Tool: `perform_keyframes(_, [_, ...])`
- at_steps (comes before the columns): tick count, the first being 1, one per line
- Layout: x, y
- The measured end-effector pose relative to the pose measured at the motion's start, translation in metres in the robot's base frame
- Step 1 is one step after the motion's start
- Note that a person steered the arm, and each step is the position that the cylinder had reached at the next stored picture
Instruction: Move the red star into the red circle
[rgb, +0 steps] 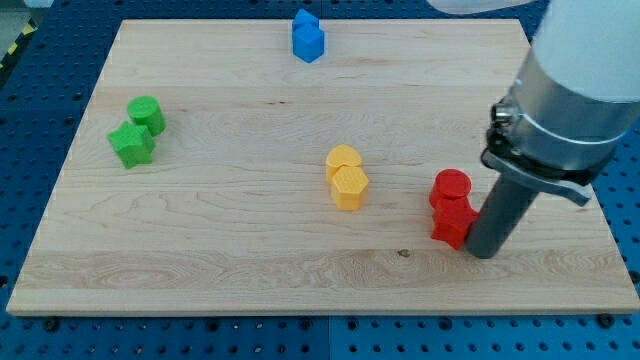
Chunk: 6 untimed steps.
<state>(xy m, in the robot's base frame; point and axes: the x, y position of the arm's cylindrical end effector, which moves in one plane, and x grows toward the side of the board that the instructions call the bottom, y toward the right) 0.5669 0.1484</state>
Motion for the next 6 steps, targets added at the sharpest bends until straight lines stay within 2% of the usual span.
perform_keyframes(1, [0.003,-0.033])
perform_keyframes(2, [0.01,-0.035])
perform_keyframes(4, [-0.011,-0.015])
perform_keyframes(5, [-0.011,0.011])
perform_keyframes(6, [-0.014,0.064])
